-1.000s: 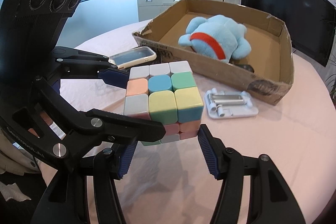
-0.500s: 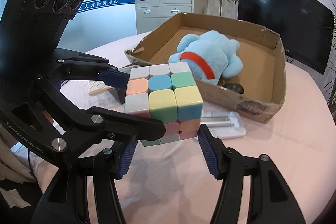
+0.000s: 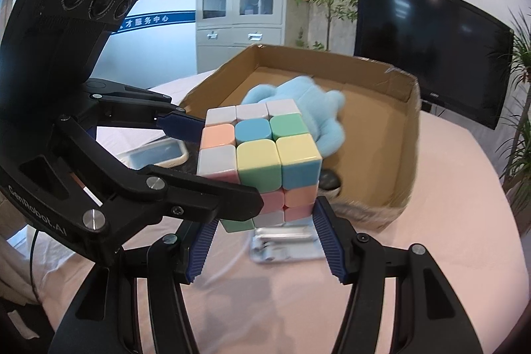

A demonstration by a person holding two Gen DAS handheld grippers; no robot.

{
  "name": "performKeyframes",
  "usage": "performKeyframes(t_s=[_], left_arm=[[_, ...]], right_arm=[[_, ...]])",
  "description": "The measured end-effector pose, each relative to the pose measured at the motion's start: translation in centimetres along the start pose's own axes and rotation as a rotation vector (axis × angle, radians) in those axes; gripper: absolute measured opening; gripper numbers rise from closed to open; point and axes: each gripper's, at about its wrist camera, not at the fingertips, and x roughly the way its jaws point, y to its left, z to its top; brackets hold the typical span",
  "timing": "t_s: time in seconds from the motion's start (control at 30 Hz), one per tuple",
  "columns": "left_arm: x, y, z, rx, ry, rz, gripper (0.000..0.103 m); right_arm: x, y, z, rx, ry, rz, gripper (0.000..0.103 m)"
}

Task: Organize objects
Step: 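Carry the Rubik's cube into the box and open the left gripper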

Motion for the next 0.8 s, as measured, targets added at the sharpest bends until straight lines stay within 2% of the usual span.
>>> performKeyframes(t_s=[0.23, 0.43, 0.8], left_arm=[[2.6, 0.2, 5.0, 0.06, 0.007, 0.013, 0.059], [5.4, 1.4, 7.7, 0.049, 0.017, 0.007, 0.059], [11.1, 3.7, 8.8, 0.022, 0.072, 0.0, 0.059]], right_arm=[[0.4, -3.7, 2.4, 0.031, -0.032, -0.039, 0.056], [1.4, -6.2, 3.8, 0.051, -0.041, -0.069, 0.056], [5.0, -10.1, 3.5, 0.117, -0.008, -0.066, 0.056]])
